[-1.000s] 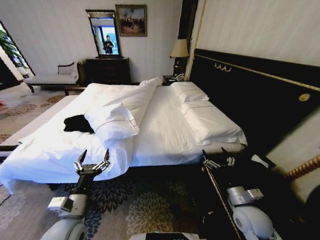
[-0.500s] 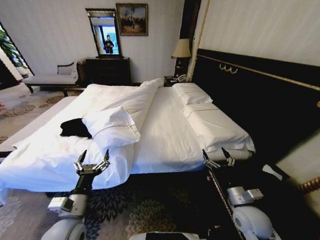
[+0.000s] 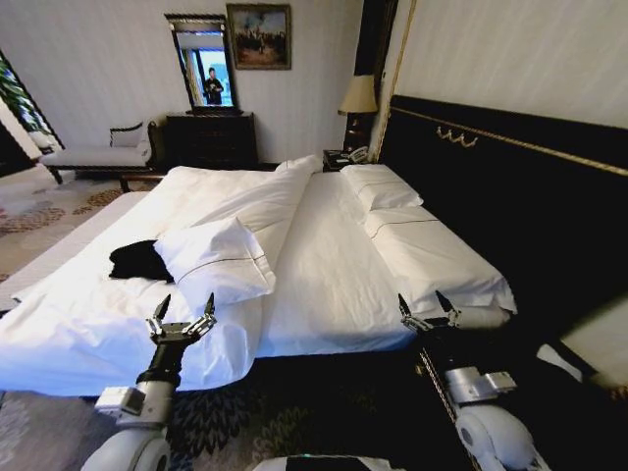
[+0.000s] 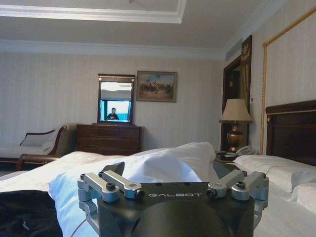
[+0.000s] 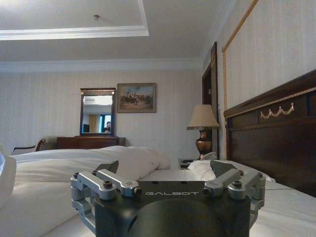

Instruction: Fold the clothes on the bed.

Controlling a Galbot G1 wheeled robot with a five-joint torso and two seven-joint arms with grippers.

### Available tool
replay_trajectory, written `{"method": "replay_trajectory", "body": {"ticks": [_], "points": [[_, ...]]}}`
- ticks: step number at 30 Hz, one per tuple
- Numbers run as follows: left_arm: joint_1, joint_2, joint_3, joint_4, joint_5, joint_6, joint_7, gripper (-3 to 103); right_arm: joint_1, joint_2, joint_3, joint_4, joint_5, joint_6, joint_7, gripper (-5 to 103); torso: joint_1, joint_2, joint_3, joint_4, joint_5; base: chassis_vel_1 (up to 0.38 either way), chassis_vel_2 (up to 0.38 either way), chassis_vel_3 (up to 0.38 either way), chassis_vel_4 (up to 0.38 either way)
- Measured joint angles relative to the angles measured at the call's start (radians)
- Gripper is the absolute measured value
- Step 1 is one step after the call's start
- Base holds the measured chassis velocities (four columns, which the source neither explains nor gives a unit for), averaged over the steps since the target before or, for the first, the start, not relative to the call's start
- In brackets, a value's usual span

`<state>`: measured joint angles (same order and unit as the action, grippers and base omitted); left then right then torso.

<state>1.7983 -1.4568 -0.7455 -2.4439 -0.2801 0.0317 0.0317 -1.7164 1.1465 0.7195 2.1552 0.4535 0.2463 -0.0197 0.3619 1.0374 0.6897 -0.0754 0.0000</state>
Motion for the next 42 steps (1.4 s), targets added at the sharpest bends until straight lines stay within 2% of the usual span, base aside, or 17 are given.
{"method": "replay_trajectory", "body": {"ticks": [19, 42], "points": [[0.000, 0.004, 0.000, 0.006, 0.003, 0.000, 0.000, 100, 0.008, 0.002, -0.003, -0.016, -0.017, 0.007, -0.004, 100, 0.000, 0.000, 0.000, -0.0001, 0.0000, 0.000, 0.000, 0.000, 0.000], [0.006, 0.016, -0.008, 0.002, -0.004, -0.005, -0.001, 100, -0.003, 0.042, -0.005, -0.018, -0.048, 0.007, -0.010, 100, 0.000, 0.000, 0.000, -0.0001, 0.0000, 0.000, 0.000, 0.000, 0.000]]}}
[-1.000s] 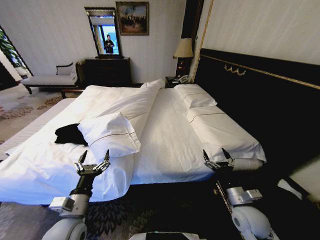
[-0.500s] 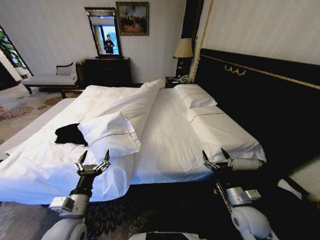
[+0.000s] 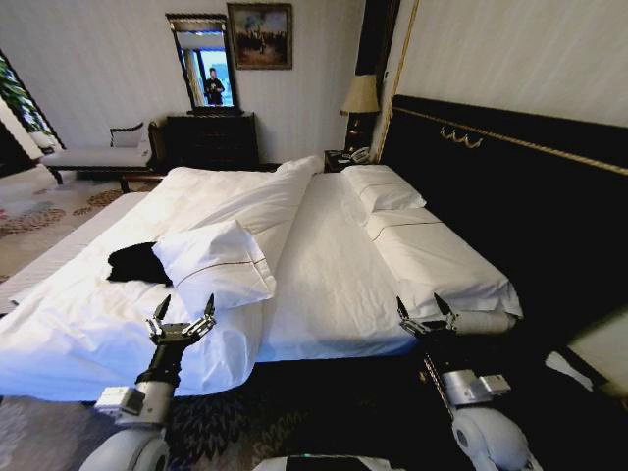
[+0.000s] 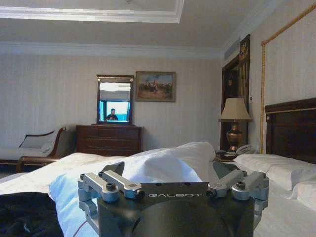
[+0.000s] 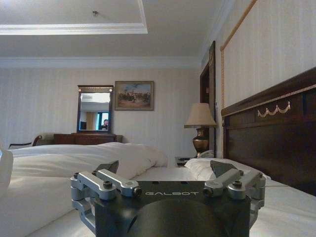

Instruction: Fold the clothes on the bed.

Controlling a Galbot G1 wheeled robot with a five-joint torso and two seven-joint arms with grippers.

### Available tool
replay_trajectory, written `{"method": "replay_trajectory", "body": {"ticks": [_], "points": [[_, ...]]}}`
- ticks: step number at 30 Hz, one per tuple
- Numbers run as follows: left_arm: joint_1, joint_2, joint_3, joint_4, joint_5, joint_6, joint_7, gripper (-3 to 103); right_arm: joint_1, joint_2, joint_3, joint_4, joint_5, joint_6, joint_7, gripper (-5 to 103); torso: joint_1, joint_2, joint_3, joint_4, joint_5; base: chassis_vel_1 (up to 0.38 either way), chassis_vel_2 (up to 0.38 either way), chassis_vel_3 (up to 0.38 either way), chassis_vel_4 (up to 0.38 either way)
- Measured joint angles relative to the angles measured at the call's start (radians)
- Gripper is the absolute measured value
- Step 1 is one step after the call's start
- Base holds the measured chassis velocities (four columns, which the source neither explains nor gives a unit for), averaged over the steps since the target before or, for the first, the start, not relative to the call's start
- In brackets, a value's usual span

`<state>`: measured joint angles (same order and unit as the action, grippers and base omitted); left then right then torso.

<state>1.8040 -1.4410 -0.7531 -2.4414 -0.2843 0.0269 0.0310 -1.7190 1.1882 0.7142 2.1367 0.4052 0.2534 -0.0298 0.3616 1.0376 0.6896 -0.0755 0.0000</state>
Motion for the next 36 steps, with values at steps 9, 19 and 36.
{"method": "replay_trajectory", "body": {"ticks": [9, 19, 36], "points": [[0.000, -0.001, 0.004, 0.000, 0.000, -0.002, 0.000, 100, -0.006, 0.013, 0.001, 0.001, -0.009, 0.001, -0.004, 100, 0.000, 0.000, 0.000, -0.0001, 0.0000, 0.000, 0.000, 0.000, 0.000], [-0.003, -0.001, 0.006, 0.002, 0.000, -0.003, 0.000, 100, -0.007, 0.017, 0.001, -0.001, -0.012, 0.003, -0.004, 100, 0.000, 0.000, 0.000, 0.0000, 0.0000, -0.005, 0.043, 0.014, -0.041], [-0.004, -0.005, 0.008, 0.007, 0.003, -0.004, 0.000, 100, 0.001, 0.016, -0.006, -0.016, -0.016, 0.006, -0.008, 100, 0.000, 0.000, 0.000, 0.0000, 0.0000, -0.007, 0.063, 0.002, -0.069]]}}
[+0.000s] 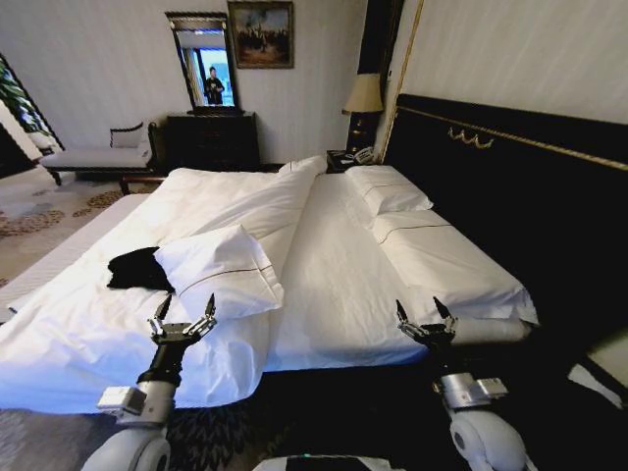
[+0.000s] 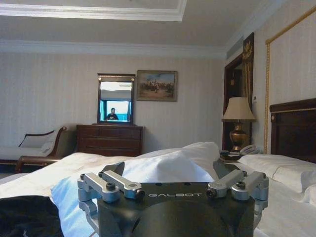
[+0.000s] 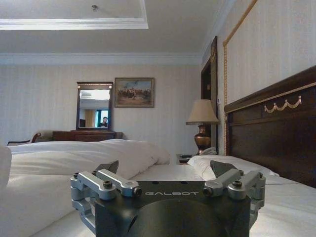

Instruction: Fold the clothes on the bed.

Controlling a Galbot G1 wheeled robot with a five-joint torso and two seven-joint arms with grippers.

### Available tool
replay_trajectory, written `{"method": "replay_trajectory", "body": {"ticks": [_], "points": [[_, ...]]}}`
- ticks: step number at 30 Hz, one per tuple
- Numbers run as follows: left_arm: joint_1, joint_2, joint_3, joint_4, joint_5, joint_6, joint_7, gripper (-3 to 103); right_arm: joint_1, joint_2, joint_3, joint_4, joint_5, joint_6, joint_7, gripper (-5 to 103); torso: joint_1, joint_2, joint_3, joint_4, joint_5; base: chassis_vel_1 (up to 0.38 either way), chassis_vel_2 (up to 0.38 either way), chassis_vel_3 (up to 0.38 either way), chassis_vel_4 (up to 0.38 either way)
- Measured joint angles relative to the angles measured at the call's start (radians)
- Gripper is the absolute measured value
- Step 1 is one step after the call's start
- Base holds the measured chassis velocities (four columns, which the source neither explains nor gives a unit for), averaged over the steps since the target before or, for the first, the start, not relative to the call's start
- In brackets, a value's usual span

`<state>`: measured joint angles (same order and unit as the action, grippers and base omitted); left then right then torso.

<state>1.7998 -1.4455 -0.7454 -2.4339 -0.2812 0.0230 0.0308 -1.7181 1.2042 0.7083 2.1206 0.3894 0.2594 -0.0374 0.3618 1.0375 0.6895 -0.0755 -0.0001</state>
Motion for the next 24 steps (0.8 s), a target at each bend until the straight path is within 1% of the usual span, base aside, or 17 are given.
{"method": "replay_trajectory", "body": {"ticks": [11, 24], "points": [[0.000, -0.005, 0.001, 0.002, 0.004, 0.000, 0.000, 100, 0.007, -0.007, -0.003, -0.007, 0.001, 0.005, -0.007, 100, 0.000, 0.000, 0.000, 0.0000, 0.0002, 0.025, 0.055, -0.016, -0.065], [-0.002, -0.010, 0.003, 0.005, 0.009, 0.000, 0.000, 100, 0.015, -0.009, -0.010, -0.019, 0.001, 0.006, -0.009, 100, 0.000, 0.000, 0.000, -0.0001, 0.0000, 0.075, 0.075, -0.074, -0.066]]}}
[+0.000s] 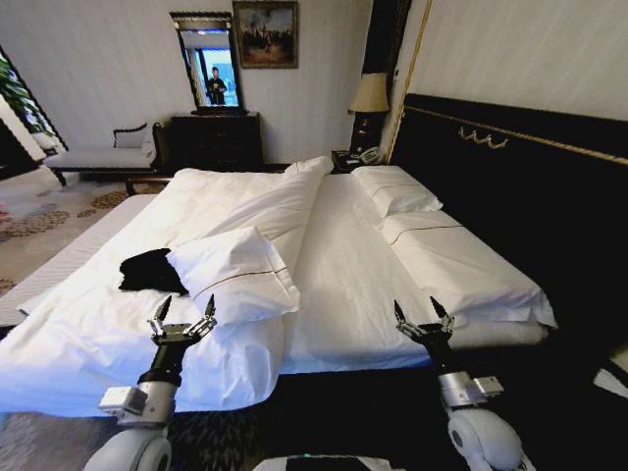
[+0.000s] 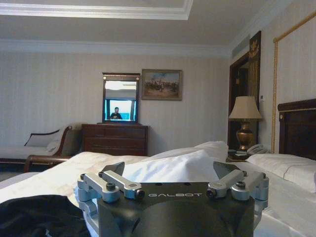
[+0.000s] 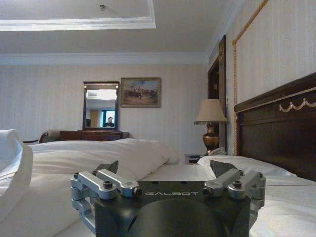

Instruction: Fold the clothes on the bed.

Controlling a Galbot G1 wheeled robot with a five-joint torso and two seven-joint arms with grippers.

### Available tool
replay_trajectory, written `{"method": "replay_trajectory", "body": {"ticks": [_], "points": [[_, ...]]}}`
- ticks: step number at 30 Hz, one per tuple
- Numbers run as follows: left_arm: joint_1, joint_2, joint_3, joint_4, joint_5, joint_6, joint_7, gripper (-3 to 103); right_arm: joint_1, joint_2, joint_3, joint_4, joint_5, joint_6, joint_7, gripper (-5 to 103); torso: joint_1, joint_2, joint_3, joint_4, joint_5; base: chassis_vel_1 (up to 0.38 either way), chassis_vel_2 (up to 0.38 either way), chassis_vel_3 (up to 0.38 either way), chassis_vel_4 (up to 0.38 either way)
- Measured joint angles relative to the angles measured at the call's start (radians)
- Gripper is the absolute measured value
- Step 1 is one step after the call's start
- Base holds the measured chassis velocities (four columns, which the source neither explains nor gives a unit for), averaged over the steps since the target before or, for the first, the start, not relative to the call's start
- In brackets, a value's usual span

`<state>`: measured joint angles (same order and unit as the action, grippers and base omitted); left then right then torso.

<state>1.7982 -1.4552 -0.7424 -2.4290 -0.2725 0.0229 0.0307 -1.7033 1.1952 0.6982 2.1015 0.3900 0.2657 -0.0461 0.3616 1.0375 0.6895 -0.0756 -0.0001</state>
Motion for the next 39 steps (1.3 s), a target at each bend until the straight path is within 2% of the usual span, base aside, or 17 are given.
{"method": "replay_trajectory", "body": {"ticks": [30, 39], "points": [[0.001, -0.001, 0.005, 0.003, 0.009, -0.002, 0.000, 100, 0.007, -0.002, -0.005, -0.011, 0.000, 0.001, 0.005, 100, 0.000, 0.000, 0.000, 0.0002, 0.0000, 0.040, 0.065, -0.034, -0.071], [0.005, 0.002, 0.003, -0.009, 0.010, -0.003, 0.000, 100, 0.020, -0.009, -0.014, -0.023, 0.005, 0.006, 0.027, 100, 0.000, 0.000, 0.000, 0.0000, 0.0002, 0.000, 0.000, 0.000, 0.000]]}}
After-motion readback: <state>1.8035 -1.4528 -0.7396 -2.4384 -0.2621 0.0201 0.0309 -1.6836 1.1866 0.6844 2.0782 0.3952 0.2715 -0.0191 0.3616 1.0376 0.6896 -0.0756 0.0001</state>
